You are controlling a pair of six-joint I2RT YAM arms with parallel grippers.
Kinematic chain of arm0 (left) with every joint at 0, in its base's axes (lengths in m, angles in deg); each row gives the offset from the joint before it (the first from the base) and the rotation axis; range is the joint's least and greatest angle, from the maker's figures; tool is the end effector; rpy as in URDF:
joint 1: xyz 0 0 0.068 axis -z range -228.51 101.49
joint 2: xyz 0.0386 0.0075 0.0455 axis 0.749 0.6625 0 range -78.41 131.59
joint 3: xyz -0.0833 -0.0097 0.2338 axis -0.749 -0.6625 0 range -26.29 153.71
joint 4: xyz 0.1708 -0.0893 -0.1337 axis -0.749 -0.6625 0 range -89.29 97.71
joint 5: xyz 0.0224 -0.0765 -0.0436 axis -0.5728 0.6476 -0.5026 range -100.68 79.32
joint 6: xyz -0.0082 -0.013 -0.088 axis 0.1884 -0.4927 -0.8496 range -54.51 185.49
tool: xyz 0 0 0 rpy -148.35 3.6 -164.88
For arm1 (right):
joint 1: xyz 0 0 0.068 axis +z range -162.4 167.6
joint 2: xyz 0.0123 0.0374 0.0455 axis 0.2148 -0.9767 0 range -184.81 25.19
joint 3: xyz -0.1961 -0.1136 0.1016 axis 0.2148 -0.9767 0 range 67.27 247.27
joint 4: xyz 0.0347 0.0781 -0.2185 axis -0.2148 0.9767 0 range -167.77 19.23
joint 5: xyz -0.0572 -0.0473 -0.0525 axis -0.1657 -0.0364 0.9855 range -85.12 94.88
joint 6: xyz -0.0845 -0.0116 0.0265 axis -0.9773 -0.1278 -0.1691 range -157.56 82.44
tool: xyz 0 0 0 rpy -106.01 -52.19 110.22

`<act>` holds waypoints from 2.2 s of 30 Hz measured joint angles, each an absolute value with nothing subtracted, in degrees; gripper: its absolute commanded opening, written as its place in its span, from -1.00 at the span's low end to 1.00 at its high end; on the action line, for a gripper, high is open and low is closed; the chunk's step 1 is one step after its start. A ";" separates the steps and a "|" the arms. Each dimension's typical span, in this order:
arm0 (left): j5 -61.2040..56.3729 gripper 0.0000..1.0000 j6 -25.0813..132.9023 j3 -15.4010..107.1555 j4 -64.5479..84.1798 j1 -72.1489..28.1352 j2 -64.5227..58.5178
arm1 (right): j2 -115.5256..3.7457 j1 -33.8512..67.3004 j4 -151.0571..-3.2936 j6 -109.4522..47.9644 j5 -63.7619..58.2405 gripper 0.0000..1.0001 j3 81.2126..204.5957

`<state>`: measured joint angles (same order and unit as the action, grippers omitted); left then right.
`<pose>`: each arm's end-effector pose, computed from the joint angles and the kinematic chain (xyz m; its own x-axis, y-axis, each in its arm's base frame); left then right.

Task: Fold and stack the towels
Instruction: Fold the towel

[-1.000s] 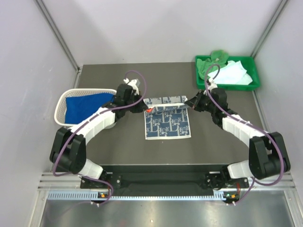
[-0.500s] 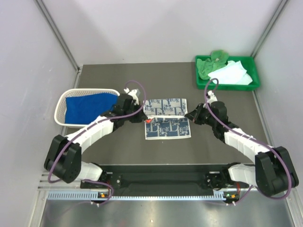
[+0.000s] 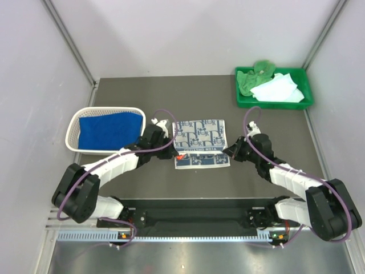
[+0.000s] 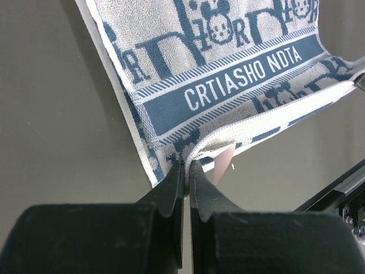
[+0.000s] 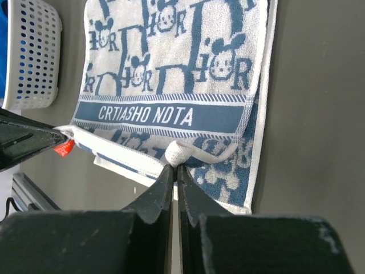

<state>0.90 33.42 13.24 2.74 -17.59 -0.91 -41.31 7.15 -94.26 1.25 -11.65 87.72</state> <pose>0.2378 -0.1611 0.1573 -0.8294 -0.1096 -0.5478 0.2230 0.8341 -0.5045 0.2269 0.1046 0.1443 -0.7095 0.3856 -0.5898 -0.1404 0.7429 0.6546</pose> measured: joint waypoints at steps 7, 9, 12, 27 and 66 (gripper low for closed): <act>0.11 -1.00 32.56 11.73 4.27 -17.24 -1.02 | -41.31 7.50 -95.94 1.53 -11.39 -1.00 86.73; -0.09 -1.00 32.54 11.29 4.69 -17.09 -1.02 | -41.31 7.67 -96.14 1.58 -11.15 -1.00 86.71; -0.09 -1.00 32.45 10.50 5.14 -16.82 -1.02 | -41.29 7.74 -96.91 1.66 -10.93 -0.93 85.95; -1.46 -0.17 32.39 5.72 5.12 -15.43 -2.55 | -29.51 8.24 -94.07 2.73 -4.99 -0.23 79.26; -10.34 -0.49 32.85 36.06 -4.56 -20.32 12.59 | -69.31 14.91 -77.17 -11.95 14.29 -0.29 123.93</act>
